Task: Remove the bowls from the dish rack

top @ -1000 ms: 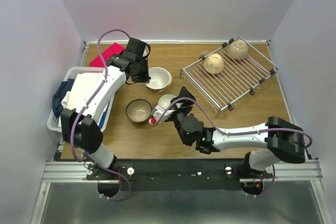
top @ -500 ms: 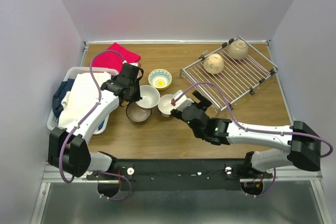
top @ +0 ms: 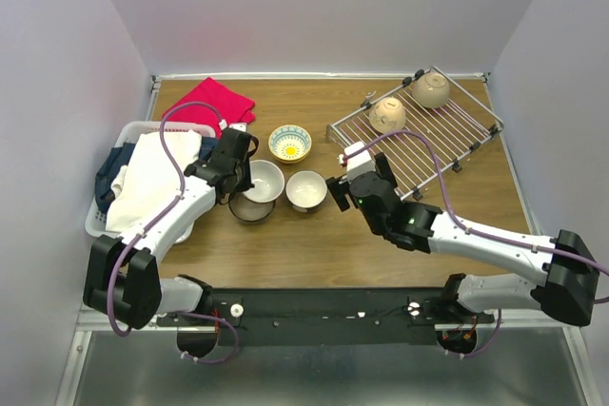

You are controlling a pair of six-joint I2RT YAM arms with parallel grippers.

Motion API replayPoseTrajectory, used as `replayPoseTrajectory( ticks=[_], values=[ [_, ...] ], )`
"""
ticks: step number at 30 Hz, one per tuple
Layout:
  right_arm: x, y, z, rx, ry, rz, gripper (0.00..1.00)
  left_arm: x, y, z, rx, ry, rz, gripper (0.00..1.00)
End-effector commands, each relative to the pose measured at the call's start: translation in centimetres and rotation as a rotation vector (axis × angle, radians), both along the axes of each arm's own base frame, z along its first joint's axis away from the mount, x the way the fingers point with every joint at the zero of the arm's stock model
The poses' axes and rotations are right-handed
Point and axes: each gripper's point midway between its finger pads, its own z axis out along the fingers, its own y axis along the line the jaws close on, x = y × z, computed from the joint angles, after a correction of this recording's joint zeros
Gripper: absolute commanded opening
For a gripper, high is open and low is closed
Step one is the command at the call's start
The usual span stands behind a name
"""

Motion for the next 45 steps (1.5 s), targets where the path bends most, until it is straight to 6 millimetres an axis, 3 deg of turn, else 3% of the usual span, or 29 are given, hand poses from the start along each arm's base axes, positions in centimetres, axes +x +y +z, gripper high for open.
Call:
replayPoseTrajectory(
  ticks=[1, 8, 12, 16, 23, 28, 36, 42, 45],
  values=[
    [0.3, -0.5, 1.6, 0.112, 0.014, -0.024, 1.00, 1.5, 0.5, 1.5, -0.001, -0.112, 0.039, 0.04],
    [1.0, -1.6, 2.2, 0.156, 0.010, -0.057, 1.00, 1.4, 1.1, 0.3, 0.026, -0.103, 0.060, 0.11],
    [1.2, -2.0, 2.2, 0.159, 0.008, -0.069, 1.00, 0.9, 1.3, -0.2, 0.027, -0.098, 0.065, 0.26],
    [1.4, -2.4, 2.3, 0.163, 0.005, -0.081, 1.00, 0.7, 1.5, -0.1, 0.019, -0.111, 0.071, 0.40],
    [1.9, -2.9, 3.0, 0.192, -0.016, -0.100, 1.00, -0.2, 1.5, 0.2, 0.003, -0.110, 0.068, 0.51],
    [2.7, -3.6, 3.3, 0.196, -0.018, -0.120, 1.00, -0.8, 1.6, 1.7, -0.020, -0.139, 0.071, 0.59],
    [4.0, -4.6, 3.3, 0.199, -0.011, -0.139, 1.00, -2.0, 2.1, 2.1, -0.053, -0.171, 0.093, 0.59],
    [4.7, -4.5, 3.0, 0.212, 0.000, -0.131, 1.00, -2.7, 2.6, 0.2, -0.063, -0.145, 0.139, 0.50],
    [4.8, -4.3, 2.6, 0.209, 0.009, -0.121, 1.00, -2.9, 2.6, -0.6, -0.083, -0.136, 0.156, 0.39]
  ],
)
